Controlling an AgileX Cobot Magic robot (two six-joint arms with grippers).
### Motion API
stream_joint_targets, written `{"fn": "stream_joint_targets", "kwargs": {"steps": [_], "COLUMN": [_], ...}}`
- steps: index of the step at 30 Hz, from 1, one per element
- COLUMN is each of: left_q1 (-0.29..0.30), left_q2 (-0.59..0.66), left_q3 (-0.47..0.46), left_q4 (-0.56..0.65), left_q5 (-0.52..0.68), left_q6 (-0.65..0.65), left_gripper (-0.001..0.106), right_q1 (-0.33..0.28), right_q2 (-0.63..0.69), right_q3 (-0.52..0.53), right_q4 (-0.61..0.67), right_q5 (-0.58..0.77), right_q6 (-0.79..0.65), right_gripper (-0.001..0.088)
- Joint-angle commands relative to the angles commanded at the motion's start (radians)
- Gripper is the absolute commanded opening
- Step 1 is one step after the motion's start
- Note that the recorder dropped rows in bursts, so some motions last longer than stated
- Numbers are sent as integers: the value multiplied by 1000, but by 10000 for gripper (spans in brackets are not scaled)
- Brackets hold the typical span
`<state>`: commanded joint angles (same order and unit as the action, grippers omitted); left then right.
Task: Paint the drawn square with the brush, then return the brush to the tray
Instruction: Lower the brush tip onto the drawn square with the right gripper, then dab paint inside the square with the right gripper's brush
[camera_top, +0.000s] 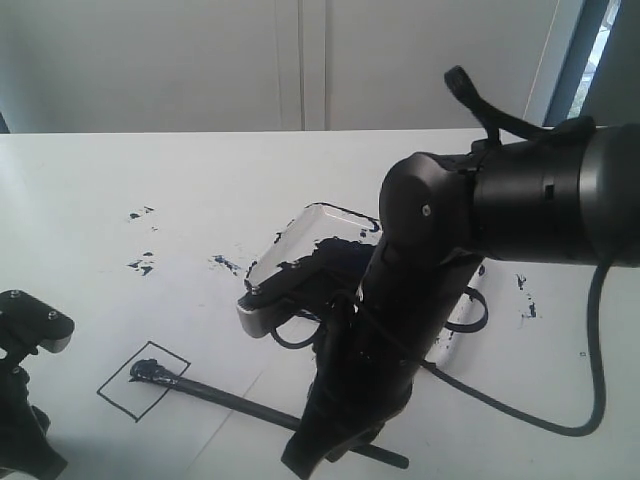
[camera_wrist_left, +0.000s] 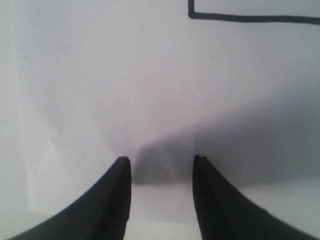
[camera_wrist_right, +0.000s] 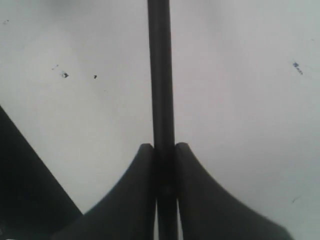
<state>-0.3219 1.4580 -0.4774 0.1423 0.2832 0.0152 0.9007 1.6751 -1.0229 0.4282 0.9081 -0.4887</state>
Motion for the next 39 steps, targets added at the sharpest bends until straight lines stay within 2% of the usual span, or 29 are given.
{"fn": "stream_joint_targets", "kwargs": {"steps": [7,13,22,39], "left_q1": [0,0,0,0], "left_q2": [0,0,0,0], "left_q3": [0,0,0,0], "left_q4": [0,0,0,0], "left_q5": [-2,-2,0,-2], "left_q6": [0,0,4,7], "left_gripper": [455,455,455,455], "right_q1": [0,0,0,0], "right_q2": [10,10,10,10], "right_q3": [0,0,0,-4], "right_q4": [5,-3,-77,83], "right_q5": [-1,-79,-112,-25], "right_q6": [-6,29,109,-51], "right_gripper": [0,0,0,0]}}
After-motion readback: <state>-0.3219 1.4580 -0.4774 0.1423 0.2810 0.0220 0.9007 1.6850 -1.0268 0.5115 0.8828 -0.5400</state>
